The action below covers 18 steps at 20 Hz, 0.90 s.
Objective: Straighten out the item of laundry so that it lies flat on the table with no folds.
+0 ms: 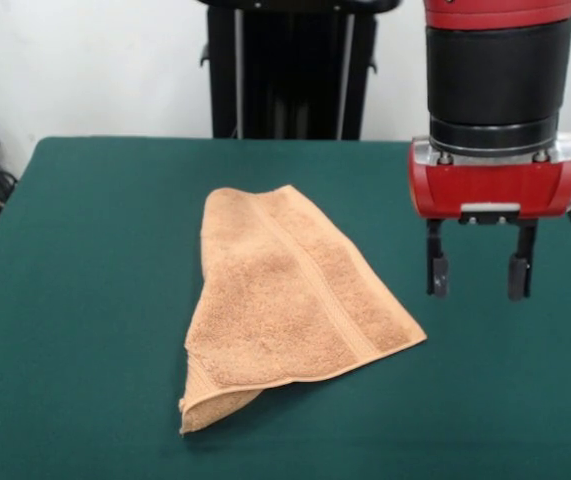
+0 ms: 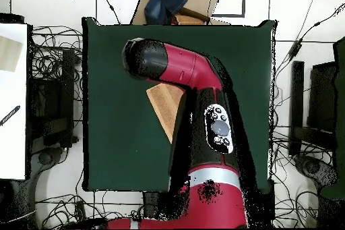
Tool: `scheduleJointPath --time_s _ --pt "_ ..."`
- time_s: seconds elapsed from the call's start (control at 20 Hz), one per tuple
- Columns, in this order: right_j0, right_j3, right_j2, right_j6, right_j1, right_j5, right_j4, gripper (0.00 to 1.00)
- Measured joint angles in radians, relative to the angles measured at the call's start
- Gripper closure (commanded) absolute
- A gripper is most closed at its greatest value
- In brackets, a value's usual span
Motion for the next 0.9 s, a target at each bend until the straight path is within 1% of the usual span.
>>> scheduleJointPath --time_s 0.55,0.9 --pt "-0.034 0.0 0.034 0.0 0.008 0.0 -0.001 0.0" --pt "-0.038 0.0 0.045 0.0 0.008 0.0 -0.002 0.0"
